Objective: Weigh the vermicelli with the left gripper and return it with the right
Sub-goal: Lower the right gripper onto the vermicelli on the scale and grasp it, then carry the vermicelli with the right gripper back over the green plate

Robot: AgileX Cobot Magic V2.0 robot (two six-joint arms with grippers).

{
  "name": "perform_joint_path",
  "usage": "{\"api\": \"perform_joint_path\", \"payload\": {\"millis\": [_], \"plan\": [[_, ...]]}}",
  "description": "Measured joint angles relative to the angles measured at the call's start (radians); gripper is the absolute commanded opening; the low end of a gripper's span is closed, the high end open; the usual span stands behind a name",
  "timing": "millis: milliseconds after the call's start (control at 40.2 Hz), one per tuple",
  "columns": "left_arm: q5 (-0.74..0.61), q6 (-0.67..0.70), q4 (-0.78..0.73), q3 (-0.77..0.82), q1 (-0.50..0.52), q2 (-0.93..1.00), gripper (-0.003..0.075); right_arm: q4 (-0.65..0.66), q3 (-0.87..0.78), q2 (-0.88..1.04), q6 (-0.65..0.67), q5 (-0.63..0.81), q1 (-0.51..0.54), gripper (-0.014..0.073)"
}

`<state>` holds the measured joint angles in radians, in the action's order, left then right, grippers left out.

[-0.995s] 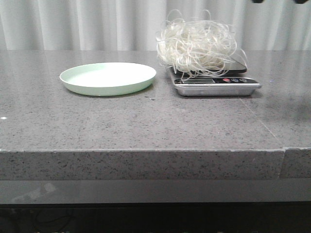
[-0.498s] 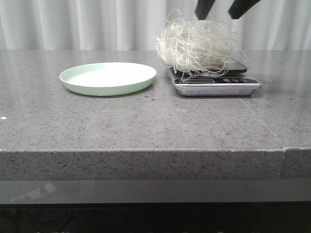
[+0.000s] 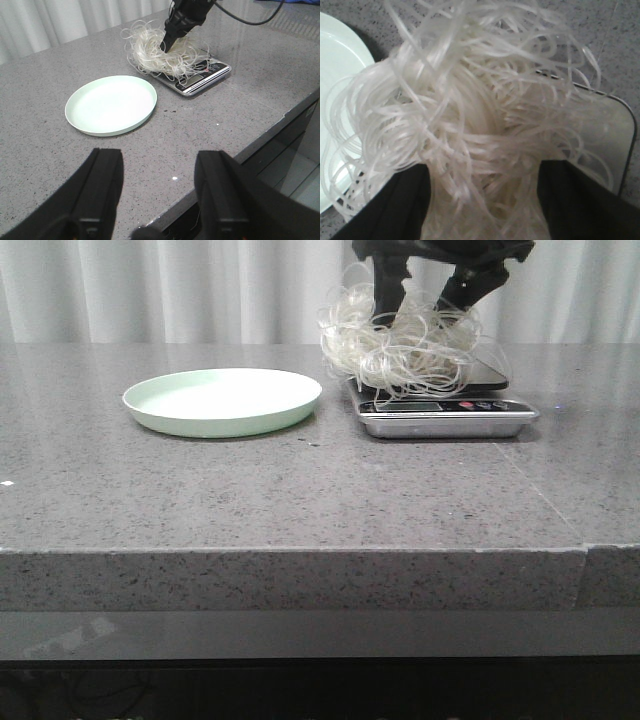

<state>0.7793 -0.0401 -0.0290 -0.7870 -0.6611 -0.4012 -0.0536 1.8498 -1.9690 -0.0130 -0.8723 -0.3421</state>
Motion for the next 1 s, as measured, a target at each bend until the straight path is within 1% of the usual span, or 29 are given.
{"api": "perform_joint_path", "payload": {"millis": [100, 249, 299, 373, 672, 846, 995], "plan": [[0.000, 0.000, 0.000, 0.000, 0.000, 0.000, 0.0427, 0.000, 0.003, -0.002, 0.000, -0.011, 0.000, 0.0486], [0.000, 0.000, 0.000, 0.000, 0.000, 0.000, 0.0427, -0.004, 0.007, -0.002, -0.001, -0.030, 0.000, 0.0269], [0.000, 0.000, 0.000, 0.000, 0.000, 0.000, 0.0427, -0.007, 0.007, -0.002, -0.001, -0.032, 0.000, 0.0211], [0.000, 0.000, 0.000, 0.000, 0.000, 0.000, 0.0427, -0.008, 0.007, -0.002, -0.001, -0.035, 0.000, 0.0157], [0.000, 0.000, 0.000, 0.000, 0.000, 0.000, 0.0427, -0.008, 0.020, -0.002, -0.002, -0.053, 0.000, 0.0157], [0.000, 0.000, 0.000, 0.000, 0.000, 0.000, 0.0427, -0.009, 0.088, 0.002, -0.002, -0.114, 0.000, 0.0157], [0.000, 0.000, 0.000, 0.000, 0.000, 0.000, 0.0427, -0.035, 0.185, 0.018, -0.003, -0.157, 0.000, 0.0157]]}}
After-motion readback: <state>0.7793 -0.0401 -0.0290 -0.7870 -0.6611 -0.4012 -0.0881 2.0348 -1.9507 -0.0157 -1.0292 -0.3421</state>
